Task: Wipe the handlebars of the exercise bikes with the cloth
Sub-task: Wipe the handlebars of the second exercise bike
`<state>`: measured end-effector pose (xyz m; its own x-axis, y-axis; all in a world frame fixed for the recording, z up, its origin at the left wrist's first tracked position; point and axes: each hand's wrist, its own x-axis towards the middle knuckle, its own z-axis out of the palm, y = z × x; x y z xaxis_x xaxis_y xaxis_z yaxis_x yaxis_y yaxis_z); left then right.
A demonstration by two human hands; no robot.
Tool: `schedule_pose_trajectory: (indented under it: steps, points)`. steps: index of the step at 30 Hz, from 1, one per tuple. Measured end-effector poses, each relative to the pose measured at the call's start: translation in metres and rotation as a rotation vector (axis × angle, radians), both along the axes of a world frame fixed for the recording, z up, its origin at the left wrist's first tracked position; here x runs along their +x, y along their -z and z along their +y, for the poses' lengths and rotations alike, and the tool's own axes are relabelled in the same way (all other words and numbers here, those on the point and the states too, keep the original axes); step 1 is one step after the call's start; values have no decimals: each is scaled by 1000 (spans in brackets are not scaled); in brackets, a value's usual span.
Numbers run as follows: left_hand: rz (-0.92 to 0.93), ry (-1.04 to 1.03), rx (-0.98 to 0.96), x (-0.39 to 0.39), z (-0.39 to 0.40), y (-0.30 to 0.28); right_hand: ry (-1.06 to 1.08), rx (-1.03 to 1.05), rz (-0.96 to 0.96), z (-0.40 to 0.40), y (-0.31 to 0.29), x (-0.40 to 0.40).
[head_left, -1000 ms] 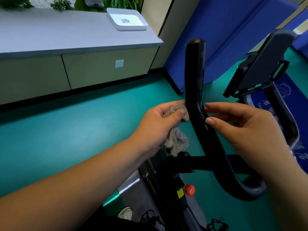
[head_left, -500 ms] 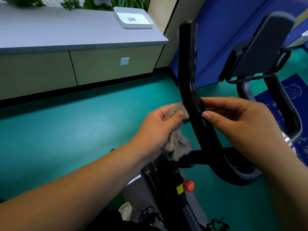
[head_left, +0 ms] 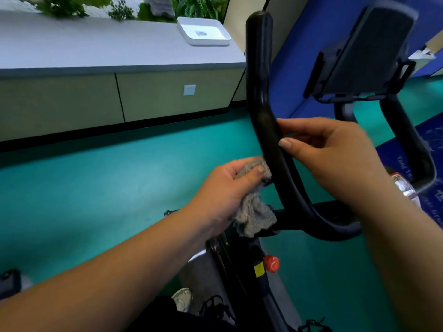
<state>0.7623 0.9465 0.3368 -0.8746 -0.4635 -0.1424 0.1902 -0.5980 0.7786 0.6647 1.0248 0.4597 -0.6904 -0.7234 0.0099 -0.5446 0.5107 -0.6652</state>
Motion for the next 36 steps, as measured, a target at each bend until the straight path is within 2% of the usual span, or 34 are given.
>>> schedule_pose_trajectory:
  steps: [3,5,12,18,23,27,31,36]
  points:
    - [1,-89,-28,-8,-18,-8,-18,14,-4,0,-1,0]
    - [10,-138,20,-14,-28,-12,-25,19,-1,2,-2,1]
    - [15,85,81,1,1,-2,40,2,6,1,1,3]
    - [26,-30,108,-16,-26,-14,70,-53,-25,3,8,4]
    - [-118,65,-45,11,6,-12,10,-94,-74,10,11,-3]
    - [-206,-238,-95,0,-6,-33,-51,-130,-34,21,2,-20]
    - [-343,-503,-434,7,23,-41,-82,-153,73,44,-6,-45]
    - [-280,-657,-1057,16,35,-43,-127,-102,224,70,-5,-78]
